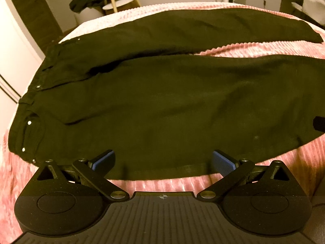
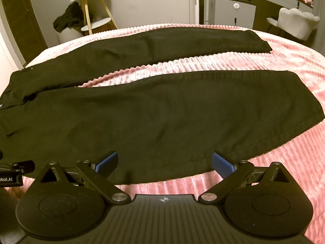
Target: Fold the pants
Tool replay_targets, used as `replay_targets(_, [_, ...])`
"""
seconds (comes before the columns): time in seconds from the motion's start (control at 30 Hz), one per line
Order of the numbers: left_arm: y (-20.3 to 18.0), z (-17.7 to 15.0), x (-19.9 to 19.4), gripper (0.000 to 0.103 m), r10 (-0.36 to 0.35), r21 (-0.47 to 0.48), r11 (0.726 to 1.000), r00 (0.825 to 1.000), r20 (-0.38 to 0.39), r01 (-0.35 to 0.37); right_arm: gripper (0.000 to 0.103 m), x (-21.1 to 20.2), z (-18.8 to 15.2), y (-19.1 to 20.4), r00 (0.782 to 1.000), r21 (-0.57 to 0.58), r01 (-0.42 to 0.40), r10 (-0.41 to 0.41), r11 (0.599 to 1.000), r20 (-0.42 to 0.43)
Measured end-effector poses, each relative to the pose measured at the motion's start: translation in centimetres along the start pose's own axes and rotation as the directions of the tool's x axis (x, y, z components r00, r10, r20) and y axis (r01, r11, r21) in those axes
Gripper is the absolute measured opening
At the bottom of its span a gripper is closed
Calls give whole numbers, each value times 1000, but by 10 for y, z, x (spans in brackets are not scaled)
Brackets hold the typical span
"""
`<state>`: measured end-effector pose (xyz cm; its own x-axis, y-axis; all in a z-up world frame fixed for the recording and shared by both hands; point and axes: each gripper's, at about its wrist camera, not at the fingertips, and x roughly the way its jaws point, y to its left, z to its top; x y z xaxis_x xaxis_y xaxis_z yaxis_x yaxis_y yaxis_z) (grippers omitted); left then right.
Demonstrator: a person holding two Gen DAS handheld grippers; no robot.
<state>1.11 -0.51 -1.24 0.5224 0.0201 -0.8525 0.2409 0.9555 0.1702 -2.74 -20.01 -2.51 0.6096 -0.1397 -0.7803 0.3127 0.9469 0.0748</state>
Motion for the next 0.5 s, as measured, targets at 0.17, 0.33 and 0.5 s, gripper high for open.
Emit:
replay_targets(0.17, [-4, 6, 6, 103, 22, 15, 1000, 1000, -15, -22, 99, 9, 8, -7, 999, 34, -21, 22, 999, -38])
replay_targets(0.33, [2, 37, 15, 103, 33, -73, 997, 999, 36, -31, 99, 33, 40, -31, 994, 66, 108, -106, 992, -35])
replay_targets(0.5, [7, 103, 43, 103, 124, -284, 954, 989, 82, -96, 99, 86, 54, -48, 964, 14, 205, -199, 979, -179])
